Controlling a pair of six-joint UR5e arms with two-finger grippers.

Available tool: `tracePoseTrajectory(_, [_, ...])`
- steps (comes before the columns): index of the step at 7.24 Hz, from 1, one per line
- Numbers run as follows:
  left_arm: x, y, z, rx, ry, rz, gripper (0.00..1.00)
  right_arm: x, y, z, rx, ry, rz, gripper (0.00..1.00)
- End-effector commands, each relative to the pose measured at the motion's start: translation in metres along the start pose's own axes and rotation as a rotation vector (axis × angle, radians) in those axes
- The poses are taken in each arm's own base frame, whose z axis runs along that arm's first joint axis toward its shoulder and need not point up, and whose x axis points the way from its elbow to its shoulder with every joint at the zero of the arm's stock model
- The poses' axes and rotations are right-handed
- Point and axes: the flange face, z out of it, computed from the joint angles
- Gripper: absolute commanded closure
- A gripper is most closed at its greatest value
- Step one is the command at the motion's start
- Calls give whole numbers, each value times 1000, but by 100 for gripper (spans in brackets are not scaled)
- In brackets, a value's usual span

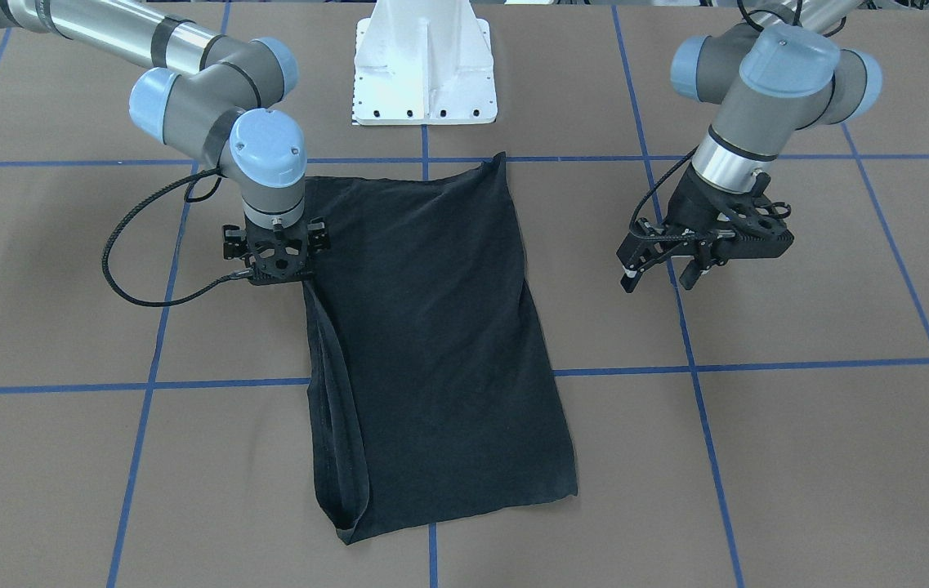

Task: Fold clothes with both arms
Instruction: 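Slide the right gripper along the shirt edge toward the far end, then lift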

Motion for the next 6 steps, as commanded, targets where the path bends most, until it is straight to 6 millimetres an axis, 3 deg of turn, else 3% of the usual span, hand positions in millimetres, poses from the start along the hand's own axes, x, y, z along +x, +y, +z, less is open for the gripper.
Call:
tracePoseTrajectory(1, [-2, 0, 2, -1, -5, -2, 0, 16, -5, -15, -3, -34, 5, 0])
tracePoseTrajectory(3, [0, 0, 1, -1, -1, 1, 0, 21, -15, -44, 20, -83, 20, 0])
tracePoseTrajectory(5, [3, 0, -4, 2, 9, 7, 0, 0, -32, -74, 77, -108, 7, 0])
tracePoseTrajectory(6, [4, -1, -10, 9, 17, 16, 0, -8, -43, -72, 94, -106, 4, 0])
